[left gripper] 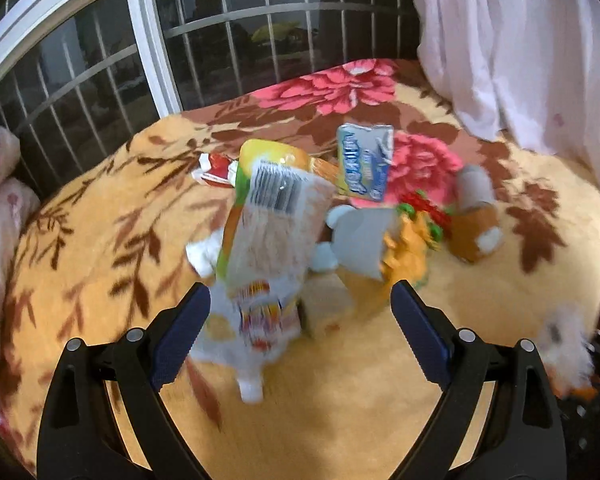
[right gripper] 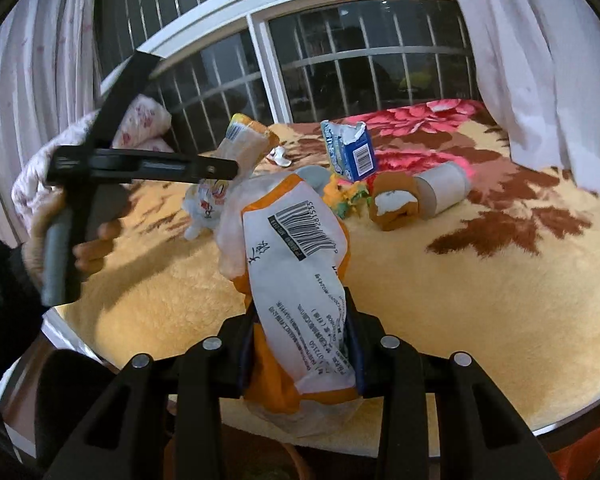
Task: Collect trash
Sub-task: 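Grasp the orange-white bag with the right gripper while the left grasps the juice pouch, then lower the bag and juice pouch into the orange bucket and release both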
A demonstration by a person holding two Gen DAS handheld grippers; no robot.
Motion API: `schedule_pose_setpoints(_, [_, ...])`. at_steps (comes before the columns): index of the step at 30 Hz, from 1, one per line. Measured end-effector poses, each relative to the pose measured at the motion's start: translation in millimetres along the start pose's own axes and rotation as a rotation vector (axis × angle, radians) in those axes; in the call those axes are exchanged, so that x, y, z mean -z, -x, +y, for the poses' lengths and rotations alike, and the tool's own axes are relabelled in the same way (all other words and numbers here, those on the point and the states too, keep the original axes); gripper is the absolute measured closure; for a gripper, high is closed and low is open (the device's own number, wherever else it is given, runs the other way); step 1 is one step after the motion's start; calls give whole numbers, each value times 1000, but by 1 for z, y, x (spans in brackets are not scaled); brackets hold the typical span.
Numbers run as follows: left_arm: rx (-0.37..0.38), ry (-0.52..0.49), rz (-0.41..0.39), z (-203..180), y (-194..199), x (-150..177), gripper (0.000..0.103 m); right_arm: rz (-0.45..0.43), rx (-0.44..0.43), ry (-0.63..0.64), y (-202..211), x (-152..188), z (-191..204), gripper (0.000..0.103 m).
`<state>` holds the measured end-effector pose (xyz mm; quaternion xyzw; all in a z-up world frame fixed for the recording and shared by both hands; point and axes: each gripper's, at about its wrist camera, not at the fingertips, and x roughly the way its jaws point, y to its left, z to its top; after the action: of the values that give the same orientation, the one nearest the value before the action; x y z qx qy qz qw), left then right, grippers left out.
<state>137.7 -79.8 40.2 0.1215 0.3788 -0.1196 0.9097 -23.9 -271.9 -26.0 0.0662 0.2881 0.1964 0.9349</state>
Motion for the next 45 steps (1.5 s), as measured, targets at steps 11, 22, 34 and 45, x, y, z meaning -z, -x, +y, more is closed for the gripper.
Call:
schedule_pose_setpoints(11, [-93,-26,52,8,-42,-10,14,-67,-45,4,0,5,-4,66])
schedule_pose_setpoints(22, [-67,97,28,36,-40,-12,62,-72,-25,5,-3,3,-2,66])
schedule_pose_setpoints(34, [81,166,-179,48,110,5,63,-77,-5,-35,1,4,2,66])
schedule_pose_setpoints(45, [177,143,-94,3,157,116,63,3,-69,10,51,11,46,66])
